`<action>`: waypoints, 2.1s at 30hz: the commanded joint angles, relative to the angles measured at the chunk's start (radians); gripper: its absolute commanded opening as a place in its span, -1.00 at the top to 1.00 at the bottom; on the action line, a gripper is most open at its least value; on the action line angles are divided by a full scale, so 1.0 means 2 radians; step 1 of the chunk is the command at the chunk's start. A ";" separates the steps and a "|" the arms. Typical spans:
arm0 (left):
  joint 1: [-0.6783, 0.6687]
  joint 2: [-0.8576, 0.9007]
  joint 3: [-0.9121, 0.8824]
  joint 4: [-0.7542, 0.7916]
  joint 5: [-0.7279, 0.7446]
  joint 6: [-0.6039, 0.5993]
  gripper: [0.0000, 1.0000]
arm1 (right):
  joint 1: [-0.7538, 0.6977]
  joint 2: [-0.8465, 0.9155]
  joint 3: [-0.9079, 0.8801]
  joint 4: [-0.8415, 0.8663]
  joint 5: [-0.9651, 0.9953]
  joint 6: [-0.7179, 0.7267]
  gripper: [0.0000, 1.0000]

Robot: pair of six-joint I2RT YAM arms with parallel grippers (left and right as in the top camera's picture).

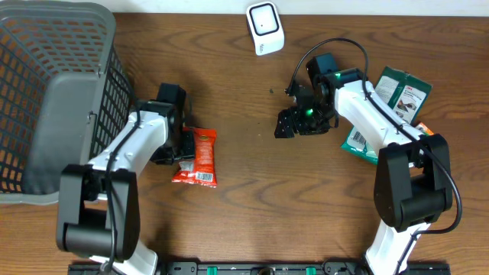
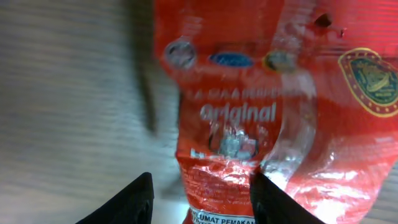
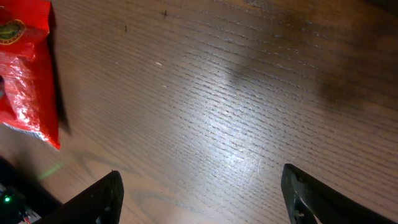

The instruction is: Scan the item barcode

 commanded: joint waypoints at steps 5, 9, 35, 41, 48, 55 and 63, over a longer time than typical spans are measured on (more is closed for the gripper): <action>0.000 0.036 0.000 0.013 0.108 0.013 0.10 | 0.002 -0.006 -0.003 -0.001 0.001 -0.008 -0.51; -0.006 0.035 0.000 0.021 0.177 0.033 0.14 | 0.000 -0.006 -0.003 -0.004 0.001 -0.016 -0.51; -0.056 -0.028 -0.004 0.024 0.146 0.024 0.34 | -0.007 -0.006 -0.003 -0.005 0.001 -0.023 -0.55; -0.056 -0.024 -0.048 0.028 0.117 0.019 0.58 | -0.007 -0.006 -0.003 -0.004 0.001 -0.023 -0.55; -0.056 -0.024 -0.112 0.073 0.087 -0.004 0.61 | -0.006 -0.006 -0.003 -0.005 0.001 -0.023 -0.55; -0.054 -0.038 -0.094 0.052 0.050 -0.016 0.63 | -0.006 -0.006 -0.003 -0.003 0.001 -0.023 -0.55; -0.055 -0.100 -0.059 0.042 0.039 -0.047 0.58 | -0.004 -0.006 -0.003 -0.002 -0.030 -0.024 -0.73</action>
